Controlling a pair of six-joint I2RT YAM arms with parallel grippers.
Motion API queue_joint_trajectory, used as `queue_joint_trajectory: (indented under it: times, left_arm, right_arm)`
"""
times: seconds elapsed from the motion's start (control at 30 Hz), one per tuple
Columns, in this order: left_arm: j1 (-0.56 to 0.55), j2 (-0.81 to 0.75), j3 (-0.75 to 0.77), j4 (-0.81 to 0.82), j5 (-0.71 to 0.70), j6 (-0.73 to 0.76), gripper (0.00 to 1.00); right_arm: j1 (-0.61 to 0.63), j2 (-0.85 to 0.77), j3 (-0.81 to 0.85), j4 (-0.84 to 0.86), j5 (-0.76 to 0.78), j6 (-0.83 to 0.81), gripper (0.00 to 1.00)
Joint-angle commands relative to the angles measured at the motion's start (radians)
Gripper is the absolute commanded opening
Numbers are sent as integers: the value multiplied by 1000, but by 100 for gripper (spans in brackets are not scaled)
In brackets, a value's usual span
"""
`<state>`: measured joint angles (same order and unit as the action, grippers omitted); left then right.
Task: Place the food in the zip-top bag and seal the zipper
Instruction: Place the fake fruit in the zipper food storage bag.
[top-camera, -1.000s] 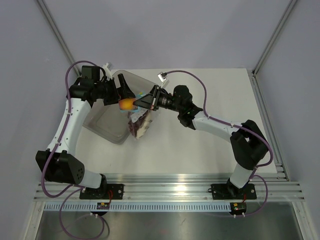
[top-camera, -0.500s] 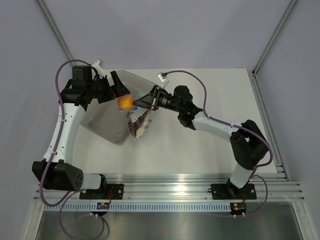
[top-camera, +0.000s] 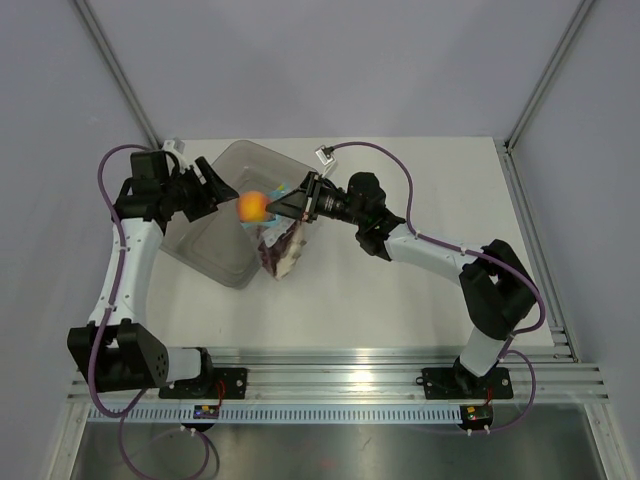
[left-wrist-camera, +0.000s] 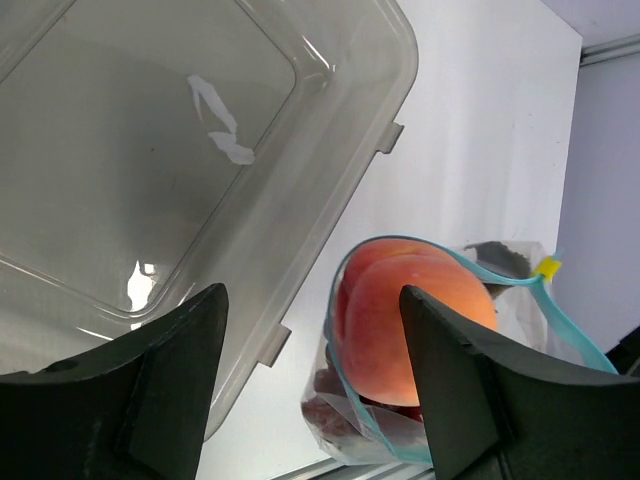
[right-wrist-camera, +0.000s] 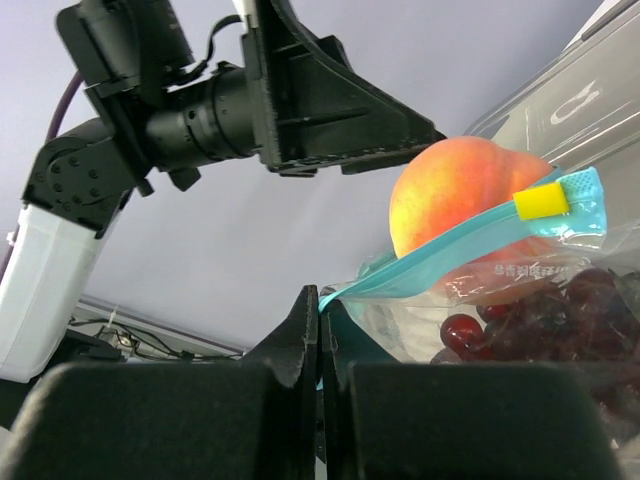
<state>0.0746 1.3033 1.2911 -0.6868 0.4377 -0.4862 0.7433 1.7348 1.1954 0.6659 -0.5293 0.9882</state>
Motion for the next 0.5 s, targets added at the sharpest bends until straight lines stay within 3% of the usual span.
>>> queue_joint_trajectory:
  times: [0.0, 0.13, 0.47]
  left_arm:
    - [7, -24, -41, 104, 62, -34, 70]
    - [5, -12, -67, 136, 127, -48, 64]
    - [-2, -2, -114, 213, 269, -78, 60]
  right_arm:
    - [7, -23, 12, 109, -21, 7, 0]
    - [7, -20, 13, 113, -23, 10, 0]
    - [5, 9, 46, 129, -41, 21, 0]
